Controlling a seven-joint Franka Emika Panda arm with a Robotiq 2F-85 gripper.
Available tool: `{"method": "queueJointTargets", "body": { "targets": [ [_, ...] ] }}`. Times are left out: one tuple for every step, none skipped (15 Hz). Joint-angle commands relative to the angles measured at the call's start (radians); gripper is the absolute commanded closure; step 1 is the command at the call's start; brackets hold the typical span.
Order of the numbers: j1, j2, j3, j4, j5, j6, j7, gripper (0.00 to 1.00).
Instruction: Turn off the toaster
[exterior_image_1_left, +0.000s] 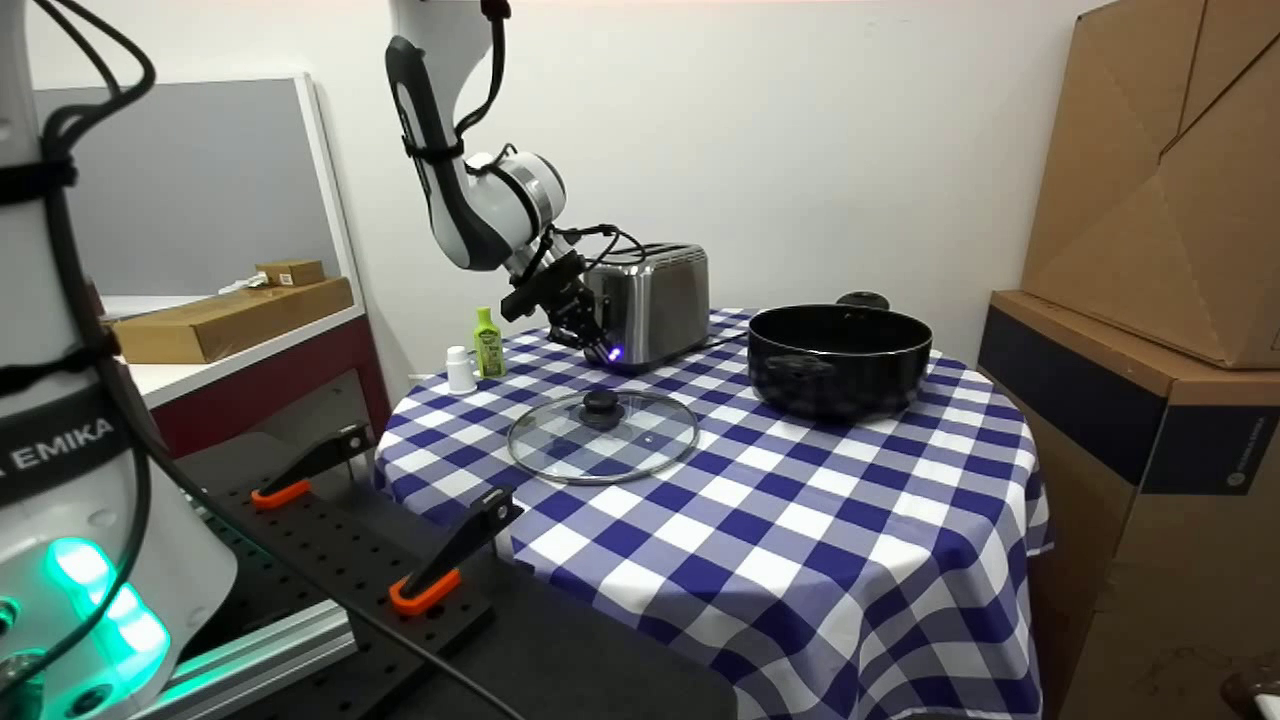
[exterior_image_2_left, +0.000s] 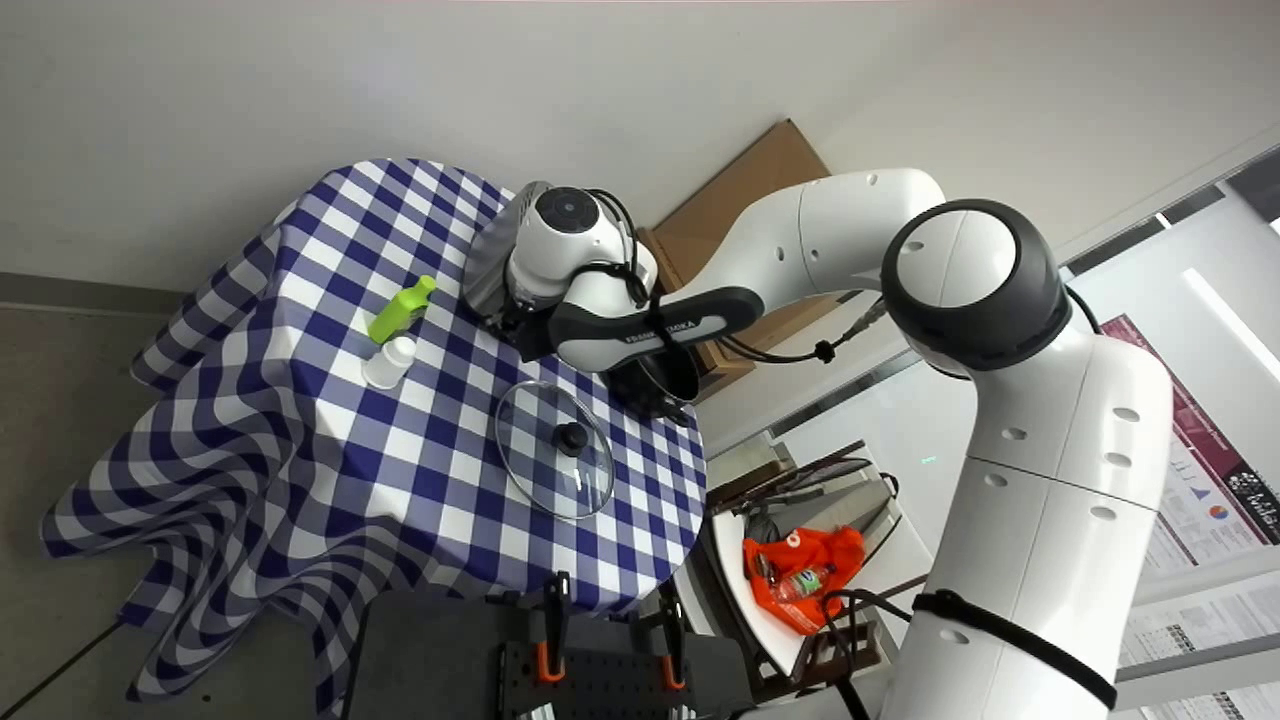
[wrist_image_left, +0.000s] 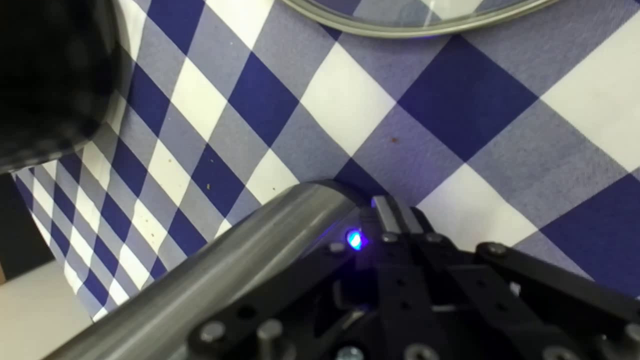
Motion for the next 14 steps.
{"method": "queueJointTargets", "body": {
  "targets": [
    [0.03,0.011,-0.028,0.04,-0.056,0.014,0.044,1.0],
    [0.032,0.012,-0.029,0.041,-0.071,0.014,0.052,1.0],
    [0.032,0.011,-0.029,0.041,-0.084,0.013,0.056,1.0],
    [0.032,0.008,-0.029,0.039,-0.101,0.011,0.067,1.0],
    [0.03,0.004,-0.028,0.035,-0.115,0.01,0.073,1.0],
    [0.024,-0.003,-0.023,0.027,-0.124,0.011,0.076,1.0],
    [0.012,-0.008,-0.013,0.017,-0.121,0.015,0.064,1.0],
    [-0.005,-0.017,0.0,0.0,-0.098,0.02,0.041,1.0],
    [-0.015,-0.023,0.008,-0.012,-0.083,0.02,0.026,1.0],
    [-0.02,-0.032,0.012,-0.025,-0.074,0.019,0.02,1.0],
    [-0.026,-0.045,0.017,-0.041,-0.064,0.018,0.01,1.0],
    [-0.031,-0.055,0.021,-0.054,-0.058,0.018,0.006,1.0],
    [-0.038,-0.068,0.025,-0.069,-0.05,0.019,0.001,1.0],
    [-0.041,-0.078,0.028,-0.08,-0.044,0.016,0.001,1.0]
  ]
}}
